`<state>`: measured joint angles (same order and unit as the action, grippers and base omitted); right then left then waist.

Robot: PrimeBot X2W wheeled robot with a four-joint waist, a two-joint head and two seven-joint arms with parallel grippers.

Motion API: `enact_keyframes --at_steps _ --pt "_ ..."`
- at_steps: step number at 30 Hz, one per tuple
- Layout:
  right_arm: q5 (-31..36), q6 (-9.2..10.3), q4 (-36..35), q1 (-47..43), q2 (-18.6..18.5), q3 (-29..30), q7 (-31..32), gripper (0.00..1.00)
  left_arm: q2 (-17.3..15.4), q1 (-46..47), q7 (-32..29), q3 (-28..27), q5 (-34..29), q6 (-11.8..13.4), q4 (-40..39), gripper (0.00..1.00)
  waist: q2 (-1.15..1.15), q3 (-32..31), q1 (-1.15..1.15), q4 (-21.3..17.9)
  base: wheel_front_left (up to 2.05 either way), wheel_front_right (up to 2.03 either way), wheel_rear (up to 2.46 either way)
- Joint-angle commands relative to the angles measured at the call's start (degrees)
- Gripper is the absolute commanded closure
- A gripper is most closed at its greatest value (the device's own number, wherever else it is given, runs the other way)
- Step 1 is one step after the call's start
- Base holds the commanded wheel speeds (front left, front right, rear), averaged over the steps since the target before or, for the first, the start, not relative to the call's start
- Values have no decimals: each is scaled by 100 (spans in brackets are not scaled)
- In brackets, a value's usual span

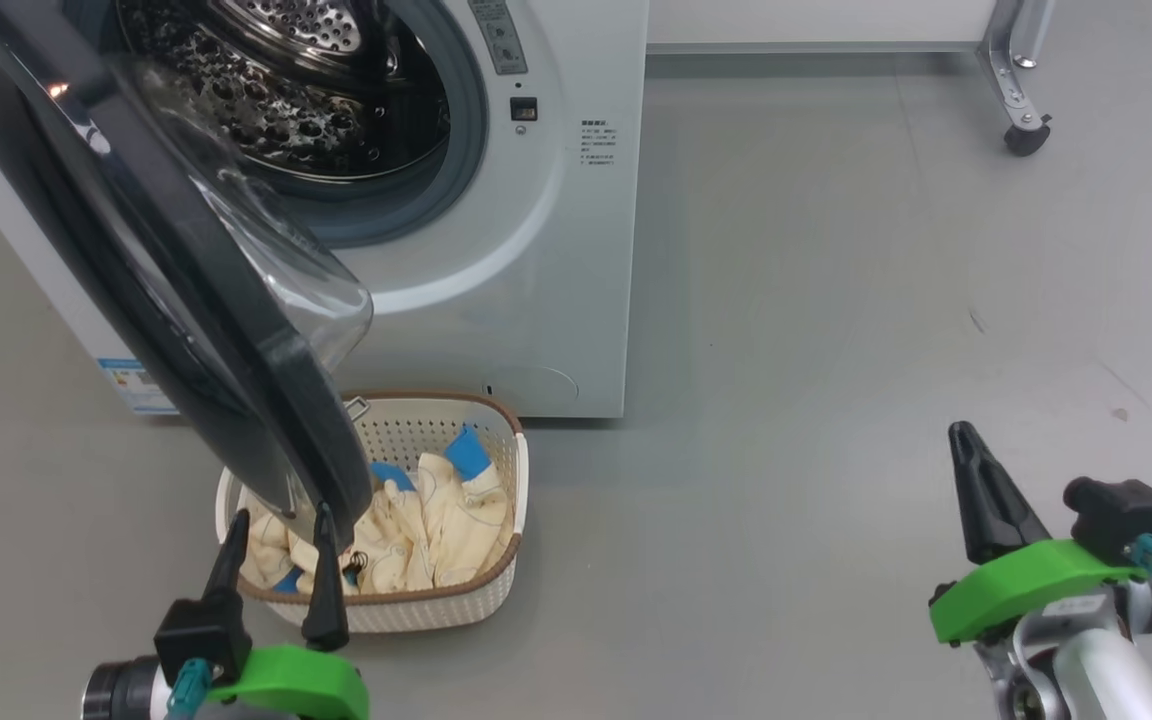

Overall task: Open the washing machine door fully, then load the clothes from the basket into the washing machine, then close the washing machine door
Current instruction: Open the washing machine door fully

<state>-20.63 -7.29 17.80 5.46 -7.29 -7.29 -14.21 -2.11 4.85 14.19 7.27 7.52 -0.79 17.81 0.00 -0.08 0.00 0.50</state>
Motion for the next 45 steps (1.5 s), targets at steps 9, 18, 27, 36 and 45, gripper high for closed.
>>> enact_keyframes --at_steps 9,18,27,36,45 --pt "423 -20 -284 -39 264 234 -78 0 -77 76 81 -227 9 12 -208 0 0 -59 0 -97 0 0 0" --pt "548 -20 -337 -48 346 292 -78 0 -77 60 81 -224 25 18 -196 0 0 -68 0 -116 0 0 0" --pt "604 -20 -378 -16 376 290 -78 0 -77 96 81 -221 36 36 -187 0 0 -12 0 -103 0 0 0" --pt "649 -20 -418 -7 396 304 -79 0 -77 119 81 -250 39 46 -187 0 0 22 0 -102 0 0 0" --pt "576 -20 -426 -3 413 281 -79 0 -76 118 81 -260 41 51 -191 0 0 32 0 -92 0 0 0"
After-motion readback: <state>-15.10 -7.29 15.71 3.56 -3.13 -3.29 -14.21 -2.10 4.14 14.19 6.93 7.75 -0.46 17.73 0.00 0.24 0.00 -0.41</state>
